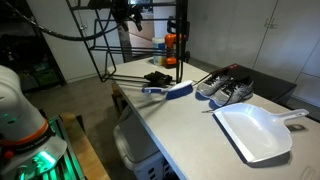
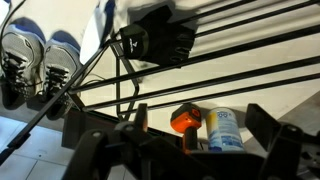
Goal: Move the black rack to the edge
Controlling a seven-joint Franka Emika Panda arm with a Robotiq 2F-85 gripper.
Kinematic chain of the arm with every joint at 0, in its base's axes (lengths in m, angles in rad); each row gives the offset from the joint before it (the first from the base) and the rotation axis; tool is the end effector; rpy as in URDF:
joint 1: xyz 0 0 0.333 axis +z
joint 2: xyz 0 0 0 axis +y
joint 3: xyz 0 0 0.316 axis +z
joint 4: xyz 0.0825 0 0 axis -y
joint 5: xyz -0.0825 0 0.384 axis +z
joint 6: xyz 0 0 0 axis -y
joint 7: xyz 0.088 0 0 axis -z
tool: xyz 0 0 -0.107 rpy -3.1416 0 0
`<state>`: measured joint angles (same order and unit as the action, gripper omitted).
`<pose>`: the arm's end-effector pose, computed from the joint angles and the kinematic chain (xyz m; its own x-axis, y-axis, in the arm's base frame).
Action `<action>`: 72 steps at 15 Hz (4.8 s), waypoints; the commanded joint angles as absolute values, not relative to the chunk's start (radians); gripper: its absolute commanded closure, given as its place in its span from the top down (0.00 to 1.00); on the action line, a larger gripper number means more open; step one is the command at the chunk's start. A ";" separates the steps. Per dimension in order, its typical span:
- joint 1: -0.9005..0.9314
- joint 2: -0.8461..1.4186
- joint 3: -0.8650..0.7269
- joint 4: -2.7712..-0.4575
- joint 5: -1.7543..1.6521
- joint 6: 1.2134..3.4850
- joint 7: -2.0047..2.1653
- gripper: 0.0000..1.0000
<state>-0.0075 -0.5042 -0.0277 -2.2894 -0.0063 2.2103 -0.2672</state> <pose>0.4363 -0.0175 0.5872 0.8863 0.2343 0.3995 0.2111 -0.9721 0.1019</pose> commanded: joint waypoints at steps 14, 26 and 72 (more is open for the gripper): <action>0.117 -0.348 -0.132 -2.143 0.162 2.269 -0.484 1.00; 0.106 -0.232 -0.128 -2.038 0.260 2.166 -0.592 1.00; -0.100 -0.600 -0.068 -2.321 -0.166 1.721 -0.017 1.00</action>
<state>-0.0919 -0.6065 -0.0738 -2.2783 -0.1395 1.6355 -0.0721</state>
